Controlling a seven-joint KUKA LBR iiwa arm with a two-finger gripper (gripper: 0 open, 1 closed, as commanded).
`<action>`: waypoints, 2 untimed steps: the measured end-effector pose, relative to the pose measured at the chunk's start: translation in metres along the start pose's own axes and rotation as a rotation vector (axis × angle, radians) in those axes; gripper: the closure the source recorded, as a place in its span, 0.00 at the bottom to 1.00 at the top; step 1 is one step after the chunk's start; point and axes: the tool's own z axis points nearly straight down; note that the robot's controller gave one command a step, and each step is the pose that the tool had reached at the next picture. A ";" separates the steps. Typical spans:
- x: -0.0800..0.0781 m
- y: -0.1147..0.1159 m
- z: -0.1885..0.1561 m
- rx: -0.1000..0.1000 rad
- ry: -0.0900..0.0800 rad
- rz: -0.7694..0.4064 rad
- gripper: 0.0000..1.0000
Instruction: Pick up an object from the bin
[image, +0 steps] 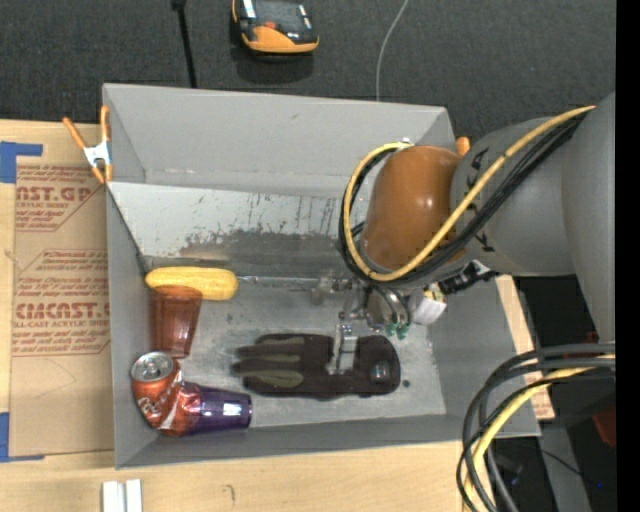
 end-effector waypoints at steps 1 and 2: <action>-0.002 0.000 -0.004 0.000 -0.007 0.001 0.00; 0.019 -0.004 0.057 0.000 -0.004 -0.006 1.00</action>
Offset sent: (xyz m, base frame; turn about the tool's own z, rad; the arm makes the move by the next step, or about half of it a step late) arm -0.0191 -0.0056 -0.0575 -0.0049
